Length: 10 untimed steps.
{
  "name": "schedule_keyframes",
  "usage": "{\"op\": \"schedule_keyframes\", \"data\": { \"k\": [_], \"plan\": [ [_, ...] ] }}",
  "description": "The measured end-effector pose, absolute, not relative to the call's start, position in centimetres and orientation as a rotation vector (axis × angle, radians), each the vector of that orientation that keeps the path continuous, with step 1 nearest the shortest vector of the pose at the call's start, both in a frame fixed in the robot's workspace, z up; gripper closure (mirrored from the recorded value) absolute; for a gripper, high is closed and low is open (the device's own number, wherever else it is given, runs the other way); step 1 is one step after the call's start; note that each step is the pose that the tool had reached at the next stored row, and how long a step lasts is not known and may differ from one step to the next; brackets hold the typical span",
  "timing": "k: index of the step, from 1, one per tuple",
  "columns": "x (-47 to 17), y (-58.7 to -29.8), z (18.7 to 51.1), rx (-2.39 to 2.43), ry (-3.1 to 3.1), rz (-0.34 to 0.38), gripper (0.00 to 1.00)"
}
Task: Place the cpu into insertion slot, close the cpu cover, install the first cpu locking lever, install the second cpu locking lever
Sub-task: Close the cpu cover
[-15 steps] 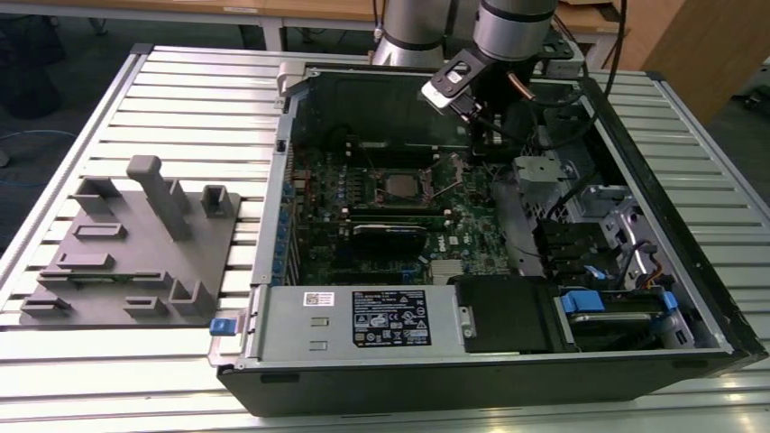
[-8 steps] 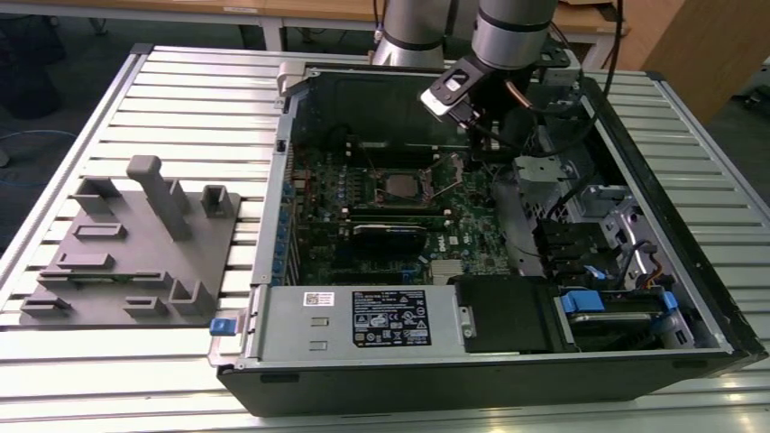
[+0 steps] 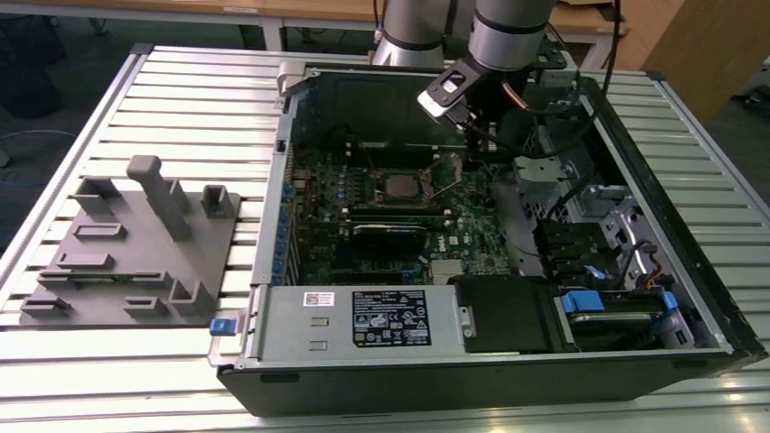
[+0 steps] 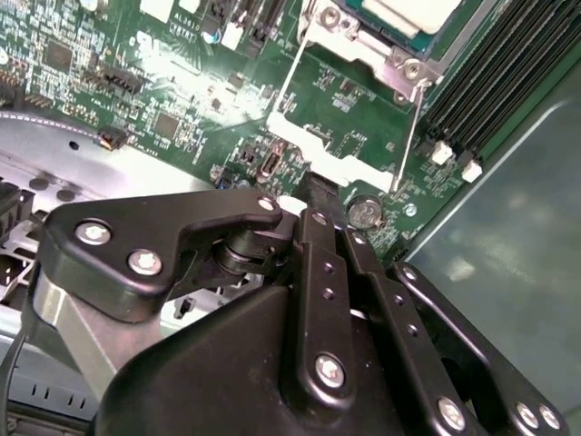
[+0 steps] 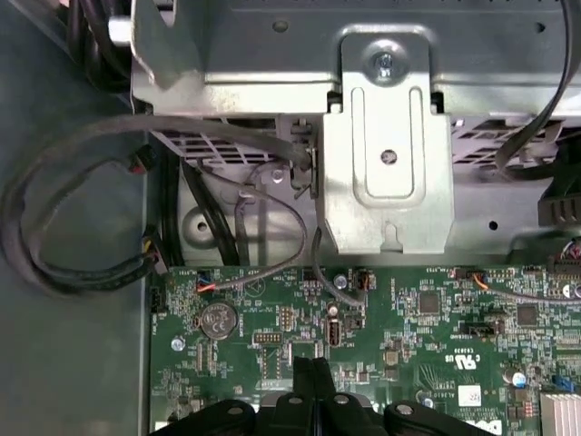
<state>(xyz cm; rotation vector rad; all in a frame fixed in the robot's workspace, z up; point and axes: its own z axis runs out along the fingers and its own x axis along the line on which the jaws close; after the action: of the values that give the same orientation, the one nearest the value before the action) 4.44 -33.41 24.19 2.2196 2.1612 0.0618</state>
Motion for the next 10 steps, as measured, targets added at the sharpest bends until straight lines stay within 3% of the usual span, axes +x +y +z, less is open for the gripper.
{"op": "schedule_keyframes", "data": {
  "k": [10],
  "plan": [
    [1.2, -33.4, 24.1, 2.209, 2.151, 0.084, 0.90]
  ]
}}
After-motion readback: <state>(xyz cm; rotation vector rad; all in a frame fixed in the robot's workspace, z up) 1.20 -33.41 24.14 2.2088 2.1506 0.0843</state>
